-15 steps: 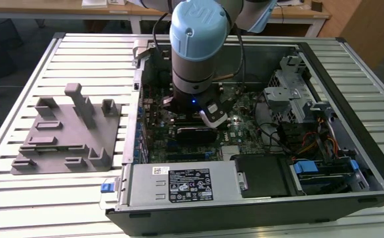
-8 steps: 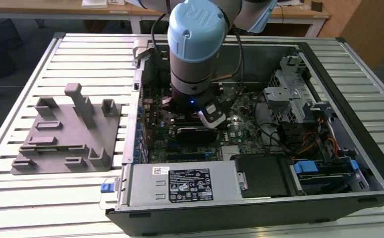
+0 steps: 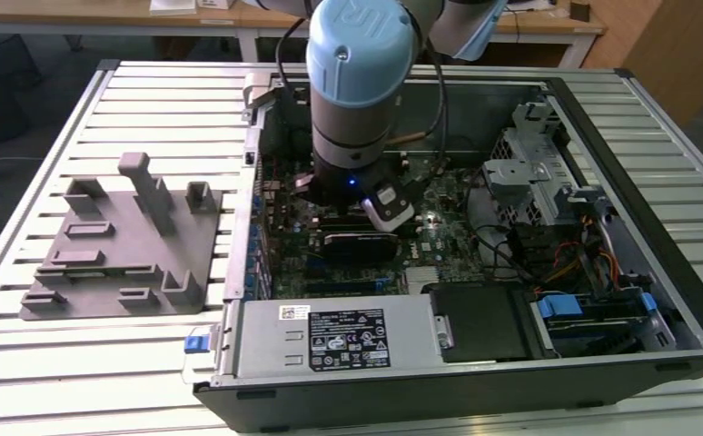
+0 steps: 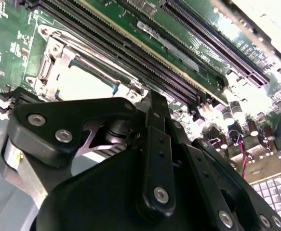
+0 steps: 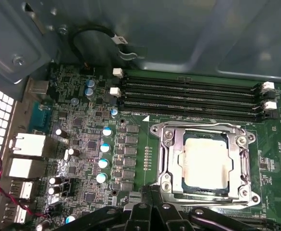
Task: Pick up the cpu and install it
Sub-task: 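Install the second cpu locking lever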
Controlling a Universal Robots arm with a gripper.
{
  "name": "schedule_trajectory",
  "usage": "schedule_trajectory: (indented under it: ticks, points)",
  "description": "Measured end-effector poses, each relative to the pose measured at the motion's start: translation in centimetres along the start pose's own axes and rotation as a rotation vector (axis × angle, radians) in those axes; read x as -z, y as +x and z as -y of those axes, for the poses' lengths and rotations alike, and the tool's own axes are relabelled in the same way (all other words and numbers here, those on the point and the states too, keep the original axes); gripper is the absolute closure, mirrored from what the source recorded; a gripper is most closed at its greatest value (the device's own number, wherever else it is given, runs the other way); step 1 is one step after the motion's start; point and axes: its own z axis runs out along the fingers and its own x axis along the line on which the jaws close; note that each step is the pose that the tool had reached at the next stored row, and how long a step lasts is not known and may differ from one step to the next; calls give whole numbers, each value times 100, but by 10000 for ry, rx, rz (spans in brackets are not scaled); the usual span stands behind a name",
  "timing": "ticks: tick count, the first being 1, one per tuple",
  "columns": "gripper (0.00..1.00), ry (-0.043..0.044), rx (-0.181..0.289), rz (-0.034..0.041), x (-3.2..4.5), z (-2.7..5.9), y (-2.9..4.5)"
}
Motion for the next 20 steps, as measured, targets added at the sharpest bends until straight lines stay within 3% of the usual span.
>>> schedule_trajectory:
  ticks: [8, 13, 20]
  points:
    - [89, 0, 0, -1, 49, -14, -1]
    - [89, -68, 1, 5, 79, -23, 2]
    - [89, -69, 0, 5, 215, -63, -1]
